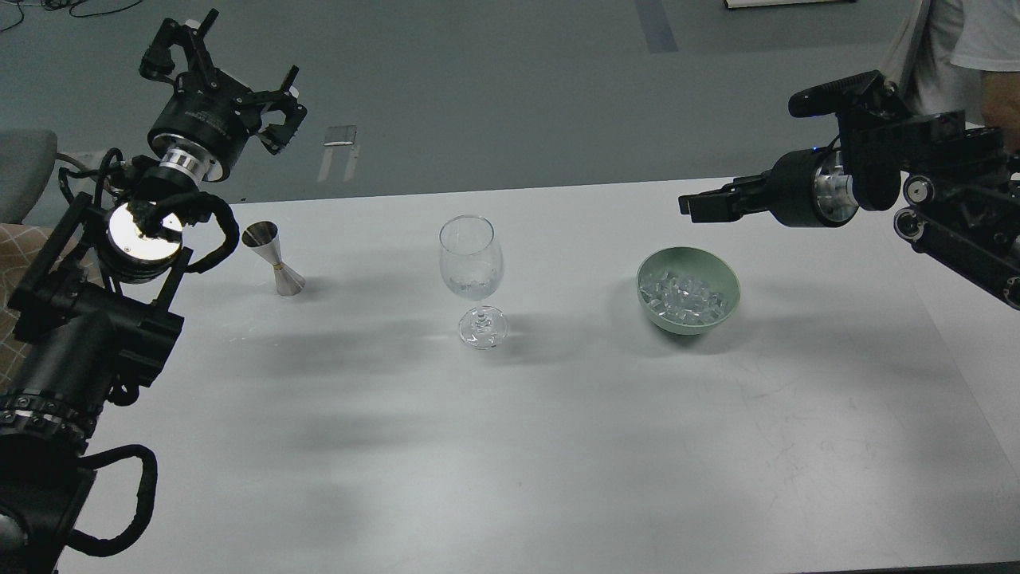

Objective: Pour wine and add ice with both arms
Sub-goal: 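Lower the right gripper into the green bowl and grasp ice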

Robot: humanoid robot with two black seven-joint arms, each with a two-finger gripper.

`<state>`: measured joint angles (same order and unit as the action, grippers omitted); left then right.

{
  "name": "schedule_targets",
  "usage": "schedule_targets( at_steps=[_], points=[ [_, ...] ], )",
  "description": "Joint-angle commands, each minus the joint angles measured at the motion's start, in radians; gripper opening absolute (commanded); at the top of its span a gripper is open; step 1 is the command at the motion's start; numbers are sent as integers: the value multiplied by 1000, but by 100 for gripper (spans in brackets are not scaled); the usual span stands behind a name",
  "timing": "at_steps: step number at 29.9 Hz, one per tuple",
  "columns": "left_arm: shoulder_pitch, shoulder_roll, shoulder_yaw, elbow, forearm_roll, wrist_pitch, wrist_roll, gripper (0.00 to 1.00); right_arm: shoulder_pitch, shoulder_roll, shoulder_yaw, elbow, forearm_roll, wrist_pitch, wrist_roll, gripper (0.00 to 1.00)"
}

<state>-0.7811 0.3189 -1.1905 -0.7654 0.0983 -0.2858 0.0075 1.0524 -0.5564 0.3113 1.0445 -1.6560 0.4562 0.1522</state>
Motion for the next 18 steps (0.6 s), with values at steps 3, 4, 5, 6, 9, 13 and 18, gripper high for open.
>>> schedule_targets(
  at_steps=[3,4,5,6,9,13,18],
  points=[
    [13,-1,-1,0,0,0,-3,97,-17,18,-89,6,-70,-53,0,86],
    [14,-1,-1,0,0,0,-3,97,-15,20,-106,8,-71,-63,0,86],
    [14,-1,-1,0,0,0,-3,97,-17,20,-113,6,-71,-71,0,86],
    [14,-1,-1,0,0,0,-3,97,-17,20,-123,6,-73,-79,-2,86],
    [26,0,-1,0,0,0,-3,97,-17,20,-147,6,-74,-90,-3,86],
    [36,0,-1,0,0,0,-3,97,-17,21,-182,6,-74,-99,-5,86],
    [36,0,-1,0,0,0,-3,97,-29,21,-190,0,-74,-110,-5,86]
  ],
)
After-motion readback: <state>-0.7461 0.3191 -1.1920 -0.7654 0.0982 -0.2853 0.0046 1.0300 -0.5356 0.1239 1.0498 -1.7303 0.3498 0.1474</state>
